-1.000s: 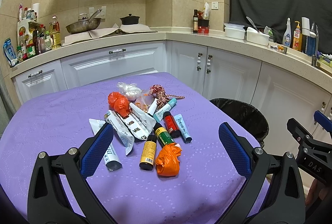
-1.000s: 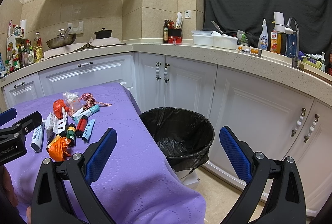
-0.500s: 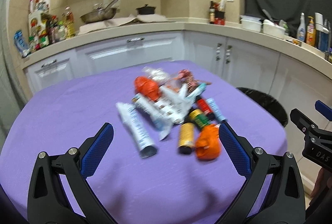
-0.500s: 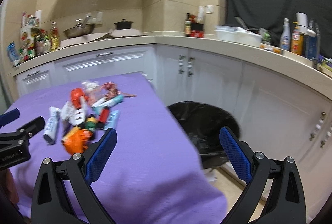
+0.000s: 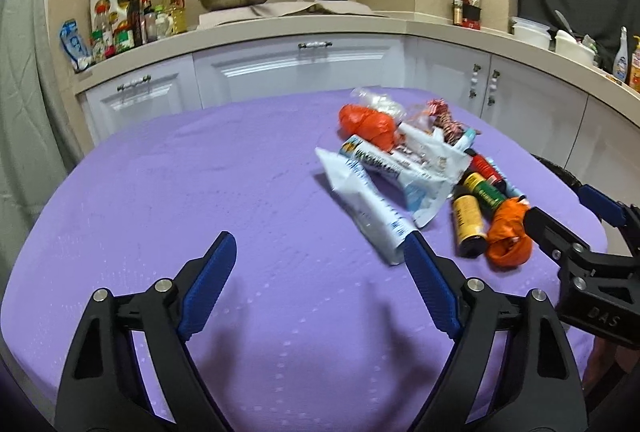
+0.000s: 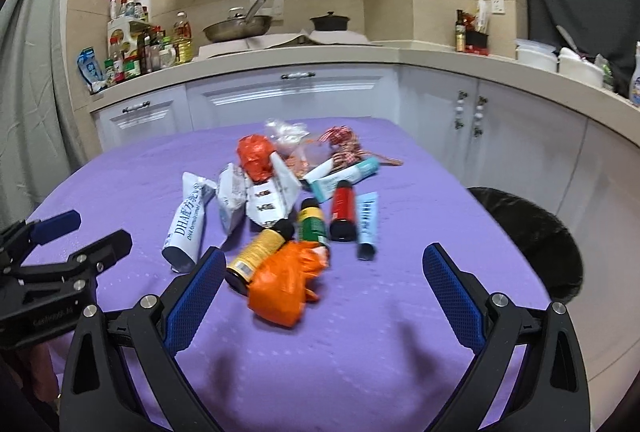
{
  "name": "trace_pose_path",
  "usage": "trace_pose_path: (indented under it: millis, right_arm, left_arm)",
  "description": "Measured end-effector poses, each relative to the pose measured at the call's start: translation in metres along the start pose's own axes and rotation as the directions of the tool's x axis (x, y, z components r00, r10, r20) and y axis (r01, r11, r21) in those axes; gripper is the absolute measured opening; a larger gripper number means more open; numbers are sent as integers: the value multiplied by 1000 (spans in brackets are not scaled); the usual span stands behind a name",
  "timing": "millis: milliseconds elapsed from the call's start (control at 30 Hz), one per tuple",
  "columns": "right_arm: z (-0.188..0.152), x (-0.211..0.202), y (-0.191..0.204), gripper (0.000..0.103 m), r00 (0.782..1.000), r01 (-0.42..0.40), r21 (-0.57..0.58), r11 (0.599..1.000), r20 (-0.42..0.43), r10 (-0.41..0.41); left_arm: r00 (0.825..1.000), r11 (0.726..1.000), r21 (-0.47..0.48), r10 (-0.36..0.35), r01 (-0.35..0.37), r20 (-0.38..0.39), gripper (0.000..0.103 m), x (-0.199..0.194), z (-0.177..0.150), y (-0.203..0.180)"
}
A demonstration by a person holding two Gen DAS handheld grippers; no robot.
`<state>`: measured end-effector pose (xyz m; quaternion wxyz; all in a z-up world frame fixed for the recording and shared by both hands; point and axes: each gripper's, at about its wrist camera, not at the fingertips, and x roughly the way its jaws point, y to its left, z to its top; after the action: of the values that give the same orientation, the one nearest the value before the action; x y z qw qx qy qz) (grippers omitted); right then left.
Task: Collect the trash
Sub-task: 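Grasp the orange plastic bag with the right gripper while the left grasps the yellow bottle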
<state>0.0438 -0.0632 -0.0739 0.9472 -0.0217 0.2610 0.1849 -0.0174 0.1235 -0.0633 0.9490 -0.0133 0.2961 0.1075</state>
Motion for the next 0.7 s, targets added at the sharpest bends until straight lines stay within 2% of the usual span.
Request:
trace_pose_path:
  millis: [67, 133, 267, 300, 333, 500, 700]
  right_arm:
    - [-2, 7, 3, 79, 1000, -20, -6, 1000, -24, 20]
    - [-6, 16, 5, 55, 997, -39, -9, 999, -63, 39]
    - [-11, 22, 5, 53, 994, -63, 0, 998, -95, 62]
    - [-13, 23, 5, 44, 992, -71, 1, 997, -103, 70]
    - [-14, 24, 4, 42, 991, -81, 6, 997, -108, 81]
    - [-15, 13, -2, 41, 994, -75, 2, 997, -85, 75]
    - [-16, -2, -26, 41, 997, -33, 14, 999, -66, 34]
  left_arm:
    - [1000, 1000, -5, -1, 1, -4, 83, 2, -1, 2]
    - [1000, 1000, -9, -5, 5, -6, 83, 3, -1, 3]
    - [1000, 1000, -14, -23, 23, -11, 83, 6, -1, 0]
    - [1000, 1000, -11, -28, 28, -12, 83, 6, -1, -2]
    - [999, 999, -9, -34, 34, -12, 83, 6, -1, -4]
    - [997, 997, 9, -74, 74, -9, 77, 4, 2, -19]
    - [990, 988, 67, -139, 139, -8, 77, 4, 4, -56]
